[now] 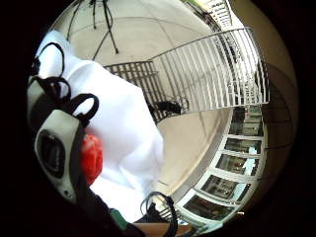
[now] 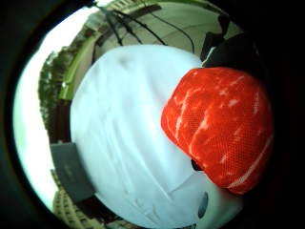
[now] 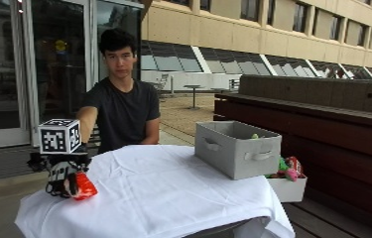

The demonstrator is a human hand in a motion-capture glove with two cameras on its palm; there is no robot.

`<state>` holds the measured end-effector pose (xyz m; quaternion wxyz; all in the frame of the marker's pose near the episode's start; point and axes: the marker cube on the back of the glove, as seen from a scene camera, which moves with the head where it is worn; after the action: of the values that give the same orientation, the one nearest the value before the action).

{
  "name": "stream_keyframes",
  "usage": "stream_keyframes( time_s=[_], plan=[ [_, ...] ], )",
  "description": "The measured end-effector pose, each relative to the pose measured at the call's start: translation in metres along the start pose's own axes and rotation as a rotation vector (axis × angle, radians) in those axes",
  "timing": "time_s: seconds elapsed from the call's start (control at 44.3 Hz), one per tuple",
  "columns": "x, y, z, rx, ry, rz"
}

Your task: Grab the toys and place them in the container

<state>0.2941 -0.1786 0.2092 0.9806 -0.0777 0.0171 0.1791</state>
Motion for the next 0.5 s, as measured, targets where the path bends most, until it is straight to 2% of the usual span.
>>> stream_keyframes(
  time_s=[0.203,0.406,0.496],
  plan=[
    [-0.024,0.016,-0.033,-0.016,-0.053,-0.032],
    [-0.075,0.046,-0.128,0.065,-0.04,-0.19],
    [-0.111,0.061,-0.173,0.146,-0.06,-0.178]
  ],
)
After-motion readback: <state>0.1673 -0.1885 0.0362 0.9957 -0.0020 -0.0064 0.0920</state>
